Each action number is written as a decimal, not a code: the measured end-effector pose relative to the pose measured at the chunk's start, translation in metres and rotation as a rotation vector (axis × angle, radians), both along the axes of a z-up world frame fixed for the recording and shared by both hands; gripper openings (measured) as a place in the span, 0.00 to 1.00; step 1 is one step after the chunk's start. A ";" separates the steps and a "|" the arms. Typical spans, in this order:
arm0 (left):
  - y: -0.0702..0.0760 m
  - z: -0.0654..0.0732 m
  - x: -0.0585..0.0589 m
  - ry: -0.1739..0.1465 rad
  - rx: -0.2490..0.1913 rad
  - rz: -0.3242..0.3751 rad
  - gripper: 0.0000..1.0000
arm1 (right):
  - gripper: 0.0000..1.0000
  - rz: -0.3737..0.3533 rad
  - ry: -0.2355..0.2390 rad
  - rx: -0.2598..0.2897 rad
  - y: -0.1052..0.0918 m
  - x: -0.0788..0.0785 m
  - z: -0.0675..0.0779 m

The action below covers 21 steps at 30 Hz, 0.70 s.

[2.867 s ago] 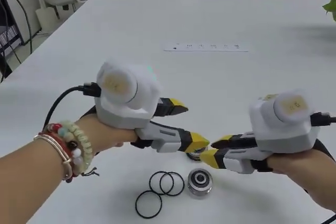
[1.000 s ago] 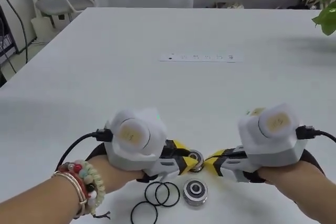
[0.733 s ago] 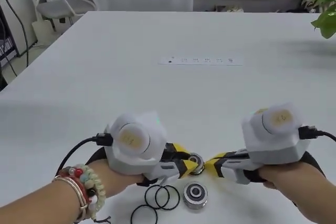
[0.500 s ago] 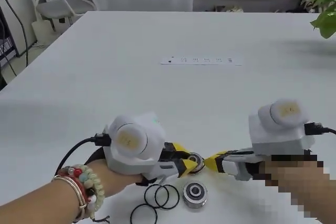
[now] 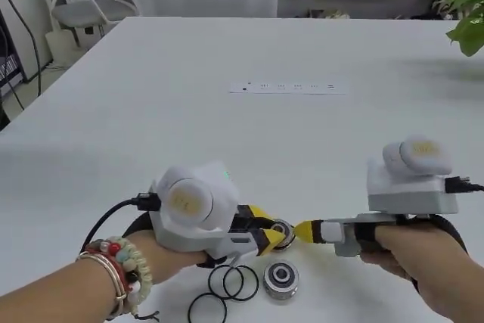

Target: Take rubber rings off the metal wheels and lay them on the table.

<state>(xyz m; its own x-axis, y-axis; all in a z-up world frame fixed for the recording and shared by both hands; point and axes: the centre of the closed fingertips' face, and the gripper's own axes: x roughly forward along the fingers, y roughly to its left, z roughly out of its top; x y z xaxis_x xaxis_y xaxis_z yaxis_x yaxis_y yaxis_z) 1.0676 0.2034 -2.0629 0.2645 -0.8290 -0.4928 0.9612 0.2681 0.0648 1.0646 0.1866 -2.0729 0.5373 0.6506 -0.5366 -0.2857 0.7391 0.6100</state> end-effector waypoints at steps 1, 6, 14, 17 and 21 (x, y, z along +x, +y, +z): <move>0.000 0.000 0.000 0.001 -0.002 0.002 0.08 | 0.00 -0.018 0.019 0.028 -0.002 0.001 -0.002; 0.000 0.000 0.000 -0.001 -0.006 0.001 0.08 | 0.00 -0.081 0.081 0.154 0.000 -0.002 0.001; 0.000 0.000 0.001 -0.002 -0.011 0.004 0.08 | 0.00 -0.094 0.099 0.189 0.001 -0.002 0.004; -0.001 0.000 0.001 0.001 -0.001 0.005 0.08 | 0.00 -0.077 0.086 0.170 0.004 -0.002 0.007; -0.001 0.000 0.001 0.007 -0.003 0.008 0.08 | 0.00 -0.052 0.067 0.138 0.005 -0.002 0.008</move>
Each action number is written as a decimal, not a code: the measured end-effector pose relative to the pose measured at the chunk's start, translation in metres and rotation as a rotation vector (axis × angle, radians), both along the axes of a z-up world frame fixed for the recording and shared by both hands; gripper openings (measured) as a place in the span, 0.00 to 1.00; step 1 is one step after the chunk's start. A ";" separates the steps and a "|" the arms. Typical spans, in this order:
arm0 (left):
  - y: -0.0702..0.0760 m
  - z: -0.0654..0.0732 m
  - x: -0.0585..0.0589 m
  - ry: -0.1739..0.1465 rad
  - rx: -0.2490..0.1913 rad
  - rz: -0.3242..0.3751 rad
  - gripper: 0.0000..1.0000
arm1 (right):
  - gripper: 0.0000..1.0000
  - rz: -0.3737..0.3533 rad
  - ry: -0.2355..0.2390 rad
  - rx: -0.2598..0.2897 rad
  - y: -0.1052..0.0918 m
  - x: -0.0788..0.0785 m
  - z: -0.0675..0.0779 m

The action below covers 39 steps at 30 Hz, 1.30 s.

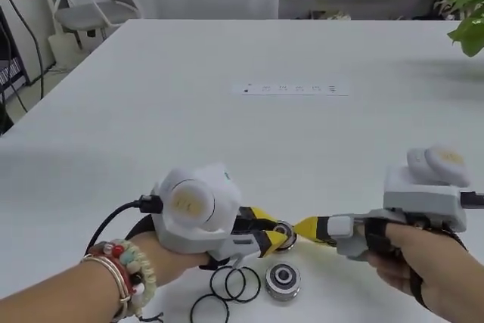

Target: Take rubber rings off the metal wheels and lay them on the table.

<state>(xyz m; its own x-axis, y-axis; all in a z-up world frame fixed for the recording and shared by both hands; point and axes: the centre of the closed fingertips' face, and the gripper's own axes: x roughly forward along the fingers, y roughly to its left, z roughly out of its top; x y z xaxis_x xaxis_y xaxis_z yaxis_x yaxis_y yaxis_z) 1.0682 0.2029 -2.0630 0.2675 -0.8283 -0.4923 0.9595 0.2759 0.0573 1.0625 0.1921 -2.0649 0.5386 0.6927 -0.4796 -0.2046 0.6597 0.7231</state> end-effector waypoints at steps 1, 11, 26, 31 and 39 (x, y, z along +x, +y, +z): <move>0.000 0.000 0.000 0.003 0.000 0.003 0.08 | 0.00 0.003 -0.002 -0.004 0.000 0.000 0.000; 0.000 -0.001 -0.001 -0.005 0.000 0.001 0.08 | 0.00 0.046 -0.043 -0.065 0.006 -0.003 0.003; -0.001 -0.001 -0.001 -0.001 -0.007 0.007 0.08 | 0.00 0.075 -0.069 -0.053 0.015 -0.005 0.010; -0.001 -0.001 0.000 0.013 -0.008 0.019 0.08 | 0.00 0.083 -0.106 -0.035 0.025 -0.002 0.022; -0.002 -0.001 0.000 0.023 0.007 0.027 0.08 | 0.00 0.088 -0.103 -0.059 0.017 -0.002 0.015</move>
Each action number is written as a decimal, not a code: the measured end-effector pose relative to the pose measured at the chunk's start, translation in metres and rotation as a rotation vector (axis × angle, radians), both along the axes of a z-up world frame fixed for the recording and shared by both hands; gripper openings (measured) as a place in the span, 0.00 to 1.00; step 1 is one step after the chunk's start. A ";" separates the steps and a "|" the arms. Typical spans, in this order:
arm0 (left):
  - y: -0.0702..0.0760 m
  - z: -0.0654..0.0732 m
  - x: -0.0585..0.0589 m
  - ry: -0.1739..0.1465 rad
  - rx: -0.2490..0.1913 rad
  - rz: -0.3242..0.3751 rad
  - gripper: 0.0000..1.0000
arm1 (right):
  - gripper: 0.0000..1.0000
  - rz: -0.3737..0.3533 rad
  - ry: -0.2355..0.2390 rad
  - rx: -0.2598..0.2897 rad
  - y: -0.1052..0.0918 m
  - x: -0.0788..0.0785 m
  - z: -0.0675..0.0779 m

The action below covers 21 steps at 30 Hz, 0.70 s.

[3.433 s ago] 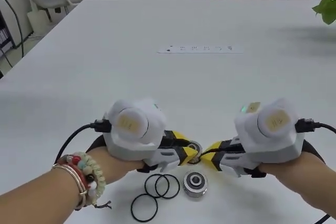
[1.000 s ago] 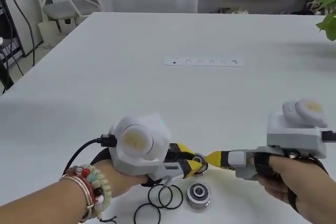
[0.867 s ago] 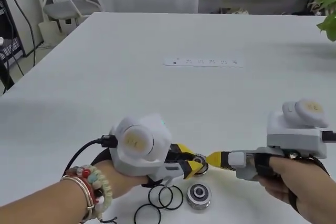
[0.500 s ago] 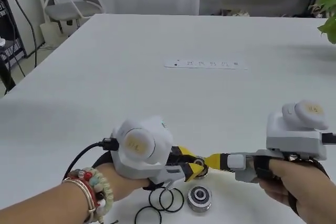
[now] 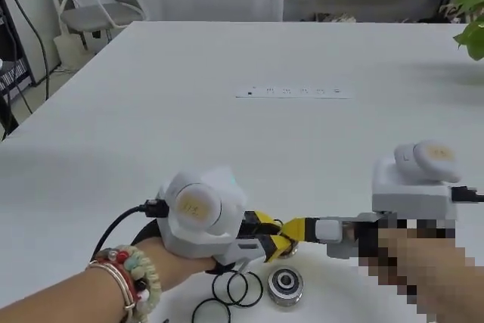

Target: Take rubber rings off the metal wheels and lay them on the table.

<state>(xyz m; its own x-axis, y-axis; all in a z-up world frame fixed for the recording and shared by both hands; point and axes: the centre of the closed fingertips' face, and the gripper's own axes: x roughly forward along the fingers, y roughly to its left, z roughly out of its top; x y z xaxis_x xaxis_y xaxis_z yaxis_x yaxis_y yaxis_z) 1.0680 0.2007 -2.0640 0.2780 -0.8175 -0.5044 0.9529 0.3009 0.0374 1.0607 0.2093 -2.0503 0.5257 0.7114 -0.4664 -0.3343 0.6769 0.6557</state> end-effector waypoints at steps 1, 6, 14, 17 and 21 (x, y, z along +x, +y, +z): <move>0.000 0.000 0.000 -0.001 0.009 -0.001 0.08 | 0.00 -0.002 0.005 0.000 -0.001 0.000 -0.001; 0.002 0.001 -0.002 -0.018 0.050 -0.032 0.09 | 0.00 0.000 0.017 -0.016 -0.001 -0.002 -0.005; 0.004 0.008 -0.018 0.009 0.090 -0.125 0.26 | 0.00 0.021 0.016 -0.040 -0.001 -0.004 -0.007; 0.008 0.013 -0.018 -0.012 0.126 -0.141 0.32 | 0.00 0.022 0.017 -0.037 -0.002 -0.004 -0.006; 0.016 0.019 -0.017 -0.030 0.163 -0.138 0.30 | 0.00 0.023 0.014 -0.034 -0.003 -0.001 -0.005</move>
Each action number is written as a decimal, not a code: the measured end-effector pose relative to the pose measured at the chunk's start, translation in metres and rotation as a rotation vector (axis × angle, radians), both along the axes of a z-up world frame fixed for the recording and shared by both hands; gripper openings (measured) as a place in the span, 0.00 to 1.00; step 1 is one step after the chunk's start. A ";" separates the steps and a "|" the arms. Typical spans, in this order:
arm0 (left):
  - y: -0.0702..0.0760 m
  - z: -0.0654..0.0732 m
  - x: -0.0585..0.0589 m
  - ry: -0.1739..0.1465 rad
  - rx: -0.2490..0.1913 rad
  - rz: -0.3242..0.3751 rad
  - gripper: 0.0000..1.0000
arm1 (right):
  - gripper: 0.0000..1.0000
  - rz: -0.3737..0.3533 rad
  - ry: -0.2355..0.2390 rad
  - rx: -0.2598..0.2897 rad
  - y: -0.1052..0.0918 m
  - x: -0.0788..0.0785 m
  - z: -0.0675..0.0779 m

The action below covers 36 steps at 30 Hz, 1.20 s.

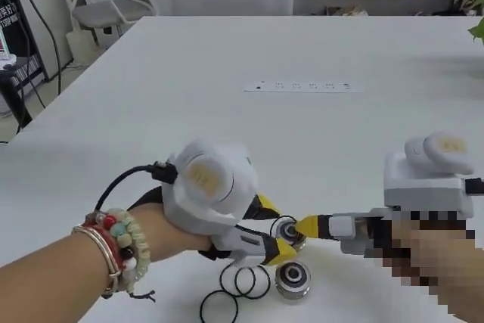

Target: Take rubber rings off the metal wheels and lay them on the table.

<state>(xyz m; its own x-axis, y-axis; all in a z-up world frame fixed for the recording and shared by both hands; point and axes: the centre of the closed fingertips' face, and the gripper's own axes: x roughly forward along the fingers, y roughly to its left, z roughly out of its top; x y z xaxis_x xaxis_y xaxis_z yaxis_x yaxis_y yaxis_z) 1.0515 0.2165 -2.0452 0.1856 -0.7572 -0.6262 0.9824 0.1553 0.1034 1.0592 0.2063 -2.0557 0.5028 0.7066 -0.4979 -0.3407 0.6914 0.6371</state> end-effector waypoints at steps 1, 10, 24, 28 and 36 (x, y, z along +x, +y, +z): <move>0.002 0.004 0.000 -0.001 -0.004 0.000 0.31 | 0.00 0.001 -0.002 0.004 0.001 0.000 0.001; 0.014 0.024 -0.013 -0.008 0.004 -0.036 0.44 | 0.00 0.001 -0.017 0.011 0.000 0.003 0.004; 0.046 0.058 -0.036 -0.059 -0.004 -0.067 0.64 | 0.00 0.018 -0.053 0.003 0.001 0.003 0.014; 0.058 0.067 -0.036 -0.075 -0.023 -0.033 0.69 | 0.00 0.023 -0.062 0.000 0.001 0.003 0.016; 0.084 0.073 -0.038 -0.086 -0.043 0.038 0.72 | 0.00 0.031 -0.082 0.003 0.002 0.003 0.023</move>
<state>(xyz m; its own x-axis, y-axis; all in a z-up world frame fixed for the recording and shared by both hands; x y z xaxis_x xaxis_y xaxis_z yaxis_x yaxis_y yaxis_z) 1.0134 0.3002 -1.9722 0.2664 -0.7744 -0.5739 0.9635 0.1981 0.1800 1.0620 0.2085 -2.0331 0.5198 0.7236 -0.4540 -0.4126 0.6781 0.6082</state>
